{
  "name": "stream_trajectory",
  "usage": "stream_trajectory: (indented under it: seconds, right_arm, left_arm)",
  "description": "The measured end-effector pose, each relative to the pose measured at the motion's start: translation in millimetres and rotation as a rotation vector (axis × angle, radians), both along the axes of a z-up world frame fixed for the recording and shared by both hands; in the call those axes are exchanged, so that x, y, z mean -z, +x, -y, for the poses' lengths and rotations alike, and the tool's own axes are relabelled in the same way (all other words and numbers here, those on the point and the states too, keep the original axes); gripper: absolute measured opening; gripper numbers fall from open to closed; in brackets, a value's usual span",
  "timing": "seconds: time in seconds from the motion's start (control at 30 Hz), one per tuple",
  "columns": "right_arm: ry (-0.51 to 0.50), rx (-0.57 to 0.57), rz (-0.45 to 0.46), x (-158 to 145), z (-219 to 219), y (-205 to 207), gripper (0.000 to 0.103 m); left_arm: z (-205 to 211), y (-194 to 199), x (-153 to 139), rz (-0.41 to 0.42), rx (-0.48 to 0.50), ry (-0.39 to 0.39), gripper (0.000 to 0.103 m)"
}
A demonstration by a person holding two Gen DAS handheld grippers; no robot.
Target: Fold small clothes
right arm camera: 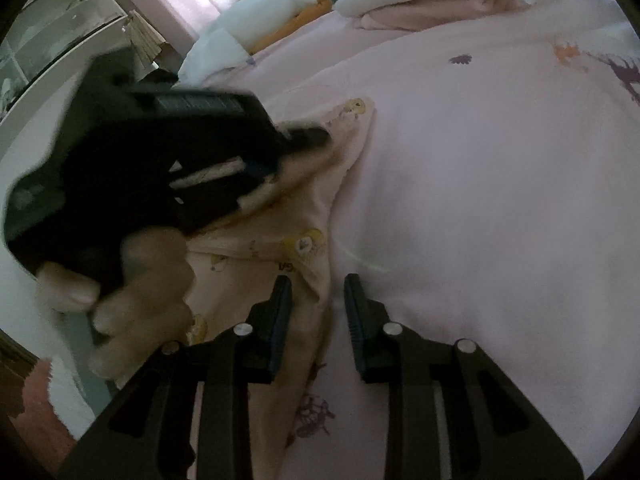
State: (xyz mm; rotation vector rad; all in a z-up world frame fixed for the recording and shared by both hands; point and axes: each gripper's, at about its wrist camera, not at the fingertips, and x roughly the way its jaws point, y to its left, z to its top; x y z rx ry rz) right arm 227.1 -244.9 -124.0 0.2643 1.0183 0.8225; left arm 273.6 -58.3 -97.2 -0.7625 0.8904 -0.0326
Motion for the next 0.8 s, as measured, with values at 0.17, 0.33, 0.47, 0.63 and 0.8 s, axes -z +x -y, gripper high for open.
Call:
stream_trajectory:
  seconds: [0.17, 0.33, 0.47, 0.63, 0.8]
  right_arm:
    - [0.025, -0.013, -0.006, -0.1, 0.0, 1.0, 0.034]
    - [0.031, -0.023, -0.004, 1.5, 1.2, 0.5, 0.037]
    - [0.046, -0.019, -0.017, 1.2, 4.1, 1.8, 0.037]
    - [0.09, 0.04, 0.017, -29.9, 7.0, 0.9, 0.038]
    - [-0.081, 0.102, 0.171, -61.0, -24.9, -4.8, 0.038]
  left_arm:
    - [-17.3, -6.4, -22.0, 0.029, 0.054, -0.199, 0.064]
    - [-17.0, -29.2, -65.3, 0.12, 0.068, -0.061, 0.064]
    - [-26.2, -53.4, -86.8, 0.135, -0.01, 0.269, 0.064]
    - [-73.8, -88.5, -78.9, 0.122, -0.195, 0.557, 0.064]
    - [-112.9, -83.8, -54.7, -0.028, -0.192, 0.601, 0.055]
